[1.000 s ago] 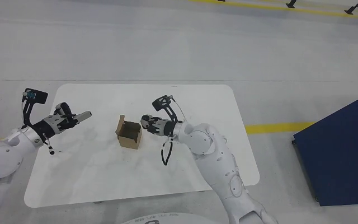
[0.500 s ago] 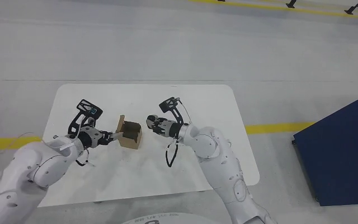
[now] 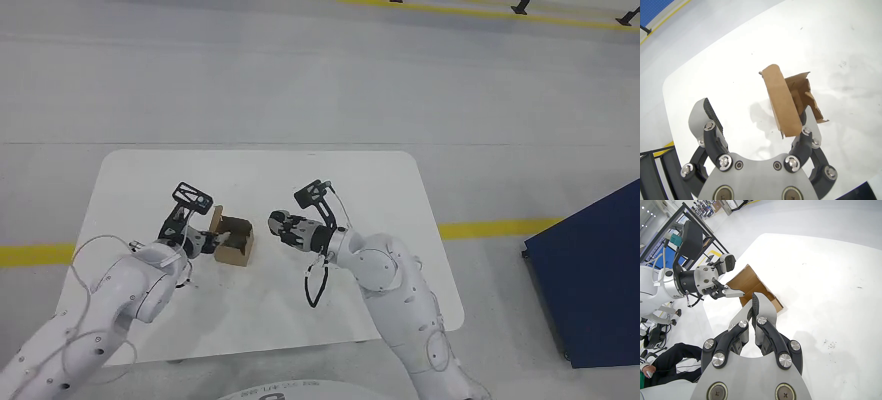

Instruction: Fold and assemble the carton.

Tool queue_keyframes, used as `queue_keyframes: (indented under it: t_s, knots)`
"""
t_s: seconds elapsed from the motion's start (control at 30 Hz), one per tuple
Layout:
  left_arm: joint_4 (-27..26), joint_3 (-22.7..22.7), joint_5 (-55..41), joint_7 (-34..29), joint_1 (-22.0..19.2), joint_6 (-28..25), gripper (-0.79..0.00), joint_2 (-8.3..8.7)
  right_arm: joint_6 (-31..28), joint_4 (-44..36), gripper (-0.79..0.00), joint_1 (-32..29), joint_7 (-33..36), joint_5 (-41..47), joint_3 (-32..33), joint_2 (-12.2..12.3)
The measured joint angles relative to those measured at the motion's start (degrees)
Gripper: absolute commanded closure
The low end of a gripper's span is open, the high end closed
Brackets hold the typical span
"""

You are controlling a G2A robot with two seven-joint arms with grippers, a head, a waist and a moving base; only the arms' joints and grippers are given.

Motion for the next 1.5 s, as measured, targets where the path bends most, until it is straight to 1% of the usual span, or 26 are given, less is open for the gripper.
queue_keyframes:
  t_s: [0.1,0.2,0.33,0.57,0.73,0.9,1.03,1.1,1.23,1.37,1.5]
  knots:
    - [0.57,0.21,0.54,0.7,-0.68,-1.75,0.0,-0.38,0.0,0.0,0.0,0.0,0.0,0.0,0.0,0.0]
    - [0.76,-0.36,0.51,0.75,-1.14,-3.4,0.0,-0.56,0.0,0.0,0.0,0.0,0.01,0.0,0.0,0.0]
    - [0.64,-1.0,-0.21,-1.21,-1.62,-6.21,0.0,-0.75,0.0,0.0,0.0,0.0,0.01,0.0,0.0,0.0]
    - [-0.74,-1.04,2.0,-2.48,-2.53,-10.26,0.0,-1.11,0.0,0.0,0.0,0.0,0.01,0.0,0.0,0.0]
    - [-2.14,-0.33,5.3,-2.4,-3.66,-15.97,0.0,-1.31,0.0,0.0,0.0,0.0,0.01,0.0,0.0,0.0]
    - [-1.73,0.23,1.88,-3.08,-5.77,-19.13,0.0,-2.15,0.0,0.0,0.0,0.0,0.01,0.0,0.0,0.0]
    - [-1.0,1.05,-6.17,-3.78,-8.08,-21.2,0.0,-3.34,0.75,0.25,0.0,0.11,-0.65,-0.43,-0.63,0.09]
    - [-0.48,1.36,-10.16,-4.51,-9.02,-22.04,0.0,-3.82,0.87,0.25,0.0,0.16,-0.94,-0.34,-0.83,0.2]
    - [1.54,1.75,-16.51,-6.67,-10.97,-23.42,0.0,-4.59,-1.29,0.26,0.0,-0.6,-1.43,2.03,0.13,0.66]
    - [4.27,2.08,-15.53,-7.83,-12.43,-22.06,0.0,-5.06,-3.58,0.6,0.0,-0.93,-0.67,4.82,1.21,1.17]
    - [6.07,2.25,-13.92,-6.42,-12.81,-21.0,0.0,-5.43,-5.93,1.68,0.0,-0.44,0.99,8.34,2.22,1.69]
